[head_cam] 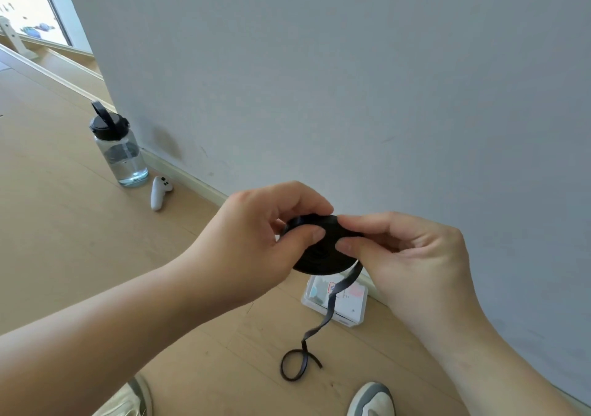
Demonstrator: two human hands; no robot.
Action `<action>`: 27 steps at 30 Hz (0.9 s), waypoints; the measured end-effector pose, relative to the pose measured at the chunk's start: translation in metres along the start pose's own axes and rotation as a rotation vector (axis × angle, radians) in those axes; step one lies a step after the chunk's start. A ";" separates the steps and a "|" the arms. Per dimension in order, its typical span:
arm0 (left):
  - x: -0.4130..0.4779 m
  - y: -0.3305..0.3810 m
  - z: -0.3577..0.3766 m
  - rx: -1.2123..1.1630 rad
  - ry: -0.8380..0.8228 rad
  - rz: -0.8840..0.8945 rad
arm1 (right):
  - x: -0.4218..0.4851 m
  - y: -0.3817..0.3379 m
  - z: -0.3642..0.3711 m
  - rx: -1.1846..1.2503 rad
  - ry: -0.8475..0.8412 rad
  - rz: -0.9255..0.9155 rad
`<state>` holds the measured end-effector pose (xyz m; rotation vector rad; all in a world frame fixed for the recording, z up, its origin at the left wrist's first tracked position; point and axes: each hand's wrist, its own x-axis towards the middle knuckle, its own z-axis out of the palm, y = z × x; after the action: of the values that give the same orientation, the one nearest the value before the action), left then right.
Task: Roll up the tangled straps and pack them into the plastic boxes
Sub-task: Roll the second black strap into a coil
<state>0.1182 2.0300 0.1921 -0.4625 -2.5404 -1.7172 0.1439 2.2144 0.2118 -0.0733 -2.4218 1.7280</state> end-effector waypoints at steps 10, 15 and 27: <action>0.005 0.004 -0.008 -0.355 0.092 -0.179 | 0.001 0.005 -0.003 0.010 0.089 -0.110; 0.003 0.000 -0.006 -0.053 -0.002 -0.098 | 0.003 0.010 -0.005 -0.256 0.020 -0.339; 0.007 0.002 -0.008 -0.361 0.147 -0.181 | 0.004 0.012 -0.005 -0.023 0.008 -0.105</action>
<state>0.1108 2.0247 0.1989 -0.1109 -2.2348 -2.1959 0.1404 2.2233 0.2029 0.0436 -2.3941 1.6527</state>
